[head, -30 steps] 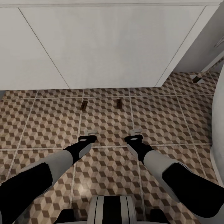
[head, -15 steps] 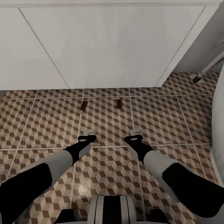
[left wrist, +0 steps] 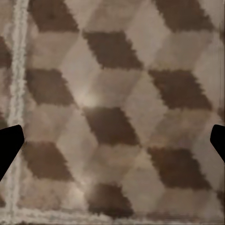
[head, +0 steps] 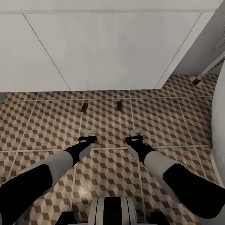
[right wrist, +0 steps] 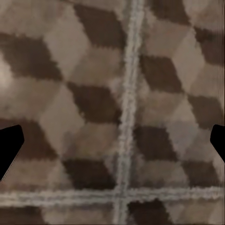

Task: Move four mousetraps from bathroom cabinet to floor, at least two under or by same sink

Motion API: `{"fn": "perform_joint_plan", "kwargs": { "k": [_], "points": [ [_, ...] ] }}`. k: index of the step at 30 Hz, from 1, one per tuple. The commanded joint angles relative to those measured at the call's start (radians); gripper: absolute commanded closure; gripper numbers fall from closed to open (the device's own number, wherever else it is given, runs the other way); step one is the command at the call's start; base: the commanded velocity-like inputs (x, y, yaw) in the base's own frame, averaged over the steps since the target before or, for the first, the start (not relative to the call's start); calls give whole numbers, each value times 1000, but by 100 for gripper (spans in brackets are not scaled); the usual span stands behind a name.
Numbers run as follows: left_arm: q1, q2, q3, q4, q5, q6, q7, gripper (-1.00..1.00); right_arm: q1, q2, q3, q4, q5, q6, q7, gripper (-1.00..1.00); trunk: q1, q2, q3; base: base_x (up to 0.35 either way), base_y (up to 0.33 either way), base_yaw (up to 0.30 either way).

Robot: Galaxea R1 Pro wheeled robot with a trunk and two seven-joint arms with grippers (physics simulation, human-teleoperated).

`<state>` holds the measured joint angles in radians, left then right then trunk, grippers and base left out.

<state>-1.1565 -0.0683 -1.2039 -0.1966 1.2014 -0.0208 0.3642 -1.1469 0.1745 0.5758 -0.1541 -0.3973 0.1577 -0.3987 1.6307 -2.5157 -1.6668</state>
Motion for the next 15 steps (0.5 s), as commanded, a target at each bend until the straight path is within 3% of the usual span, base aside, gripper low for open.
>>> {"fn": "perform_joint_plan", "kwargs": {
  "k": [1,15],
  "points": [
    [-1,0,-9,-1,10,-2,5,-100,-1,0,8,-1,-6,6,-6,-100,-1,0,3,0,0,0],
    [29,-1,-8,9,16,-2,10,-100,6,0,10,0,-2,6,-5,-100,-7,3,58,0,0,0]
  ]
}}
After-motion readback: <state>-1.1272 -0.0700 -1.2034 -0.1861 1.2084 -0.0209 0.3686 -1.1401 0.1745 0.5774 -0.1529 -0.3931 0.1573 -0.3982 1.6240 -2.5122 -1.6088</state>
